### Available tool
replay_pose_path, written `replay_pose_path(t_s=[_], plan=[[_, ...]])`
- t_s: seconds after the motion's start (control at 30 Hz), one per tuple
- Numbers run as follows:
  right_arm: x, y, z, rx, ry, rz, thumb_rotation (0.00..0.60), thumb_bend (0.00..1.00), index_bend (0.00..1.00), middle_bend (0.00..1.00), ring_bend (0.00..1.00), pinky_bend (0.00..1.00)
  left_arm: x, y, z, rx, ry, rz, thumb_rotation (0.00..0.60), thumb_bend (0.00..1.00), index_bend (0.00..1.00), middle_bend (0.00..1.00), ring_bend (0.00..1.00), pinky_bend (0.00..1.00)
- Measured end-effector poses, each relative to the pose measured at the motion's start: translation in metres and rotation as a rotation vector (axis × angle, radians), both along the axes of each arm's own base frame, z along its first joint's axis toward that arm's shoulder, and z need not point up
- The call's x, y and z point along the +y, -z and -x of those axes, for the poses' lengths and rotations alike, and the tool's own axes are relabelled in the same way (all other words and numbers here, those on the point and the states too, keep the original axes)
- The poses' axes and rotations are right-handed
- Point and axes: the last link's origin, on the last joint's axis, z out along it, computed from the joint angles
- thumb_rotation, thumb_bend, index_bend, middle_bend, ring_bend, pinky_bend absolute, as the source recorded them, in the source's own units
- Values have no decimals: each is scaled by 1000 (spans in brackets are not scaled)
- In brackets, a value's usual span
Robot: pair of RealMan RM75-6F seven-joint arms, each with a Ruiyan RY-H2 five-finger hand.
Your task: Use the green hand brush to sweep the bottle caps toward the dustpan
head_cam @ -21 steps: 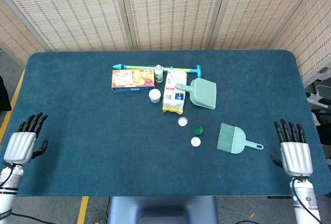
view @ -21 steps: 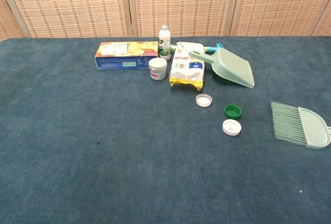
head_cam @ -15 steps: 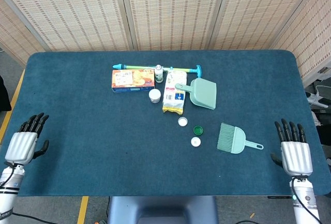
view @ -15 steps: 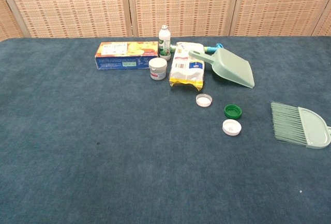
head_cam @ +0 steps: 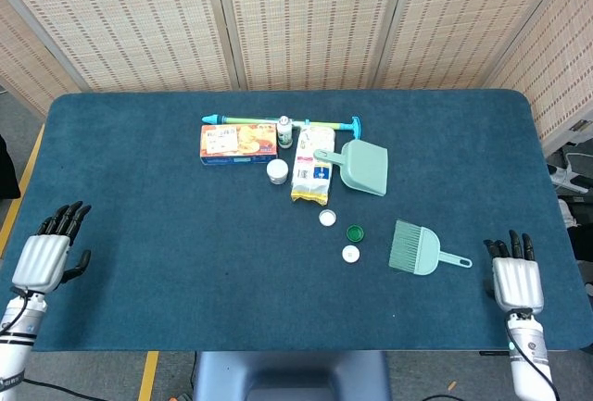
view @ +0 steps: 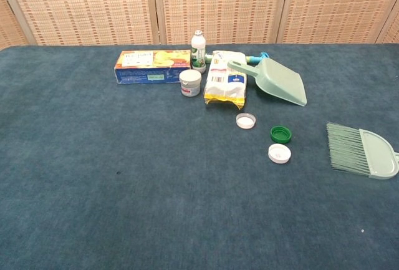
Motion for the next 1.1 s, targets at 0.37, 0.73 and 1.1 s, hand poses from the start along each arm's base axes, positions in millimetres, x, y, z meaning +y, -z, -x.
replay_pose_path(t_s=[0.37, 0.73, 1.1], plan=[[-22, 27, 8, -3, 5, -40, 600, 307, 336, 326, 8, 0, 0, 0, 4, 10, -9, -1, 600, 450, 0, 0, 34, 169], [-33, 40, -2, -17, -20, -69, 600, 318, 373, 354, 32, 0, -1, -4, 4, 5, -5, -8, 600, 458, 0, 0, 35, 169], [-39, 48, -11, -28, -26, -85, 600, 318, 379, 358, 42, 0, 0, -5, 2, 1, -2, -11, 600, 458, 0, 0, 36, 169]])
